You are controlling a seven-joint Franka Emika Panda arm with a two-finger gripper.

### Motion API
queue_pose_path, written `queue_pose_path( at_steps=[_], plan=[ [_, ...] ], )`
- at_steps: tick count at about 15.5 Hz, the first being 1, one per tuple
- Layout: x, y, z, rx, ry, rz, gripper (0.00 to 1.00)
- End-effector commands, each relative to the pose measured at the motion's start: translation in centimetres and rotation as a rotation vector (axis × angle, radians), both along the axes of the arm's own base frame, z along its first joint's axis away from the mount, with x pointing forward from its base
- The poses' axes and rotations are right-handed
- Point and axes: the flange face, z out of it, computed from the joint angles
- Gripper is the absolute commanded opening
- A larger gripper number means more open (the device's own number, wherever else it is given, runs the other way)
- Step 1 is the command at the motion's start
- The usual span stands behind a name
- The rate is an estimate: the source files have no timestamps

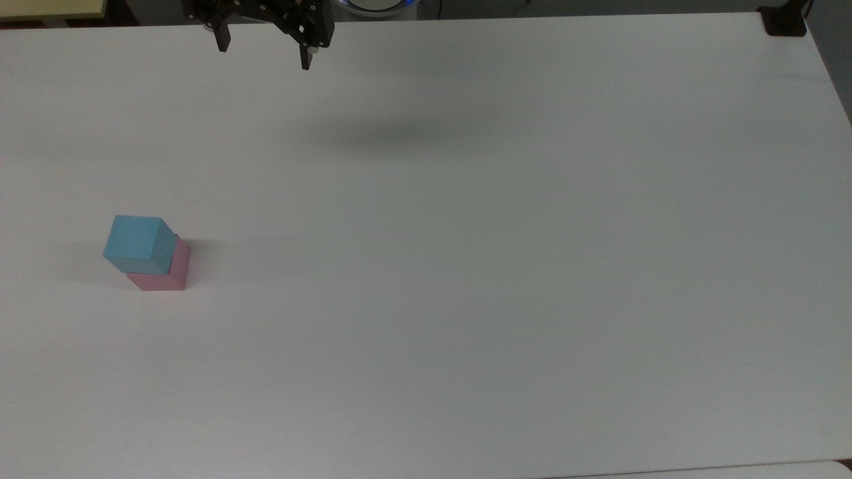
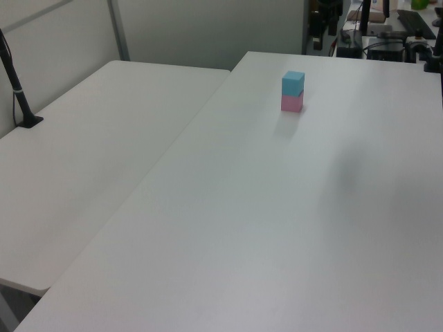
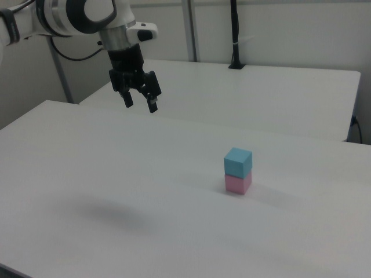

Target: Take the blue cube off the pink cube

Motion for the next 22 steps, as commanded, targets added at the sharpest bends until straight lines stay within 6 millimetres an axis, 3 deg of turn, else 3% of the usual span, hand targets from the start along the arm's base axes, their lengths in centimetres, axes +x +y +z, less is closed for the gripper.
queue_pose_path(
  at_steps=[1,6,10,13,17,20,22],
  plan=[
    [-0.4,-0.1,0.3,0.015,-0.016,0.021,1.0],
    [-0.3,-0.7,0.2,0.019,-0.019,0.026,1.0],
    [0.0,-3.9,0.2,0.045,-0.048,0.108,1.0],
    [1.5,-6.9,-1.5,0.034,-0.053,0.113,1.0],
    [4.6,-10.9,-6.6,0.004,-0.082,0.079,1.0],
    [7.0,-12.9,-11.9,-0.012,-0.098,0.063,1.0],
    [7.6,-14.5,-13.9,-0.022,-0.108,0.061,1.0]
  ],
)
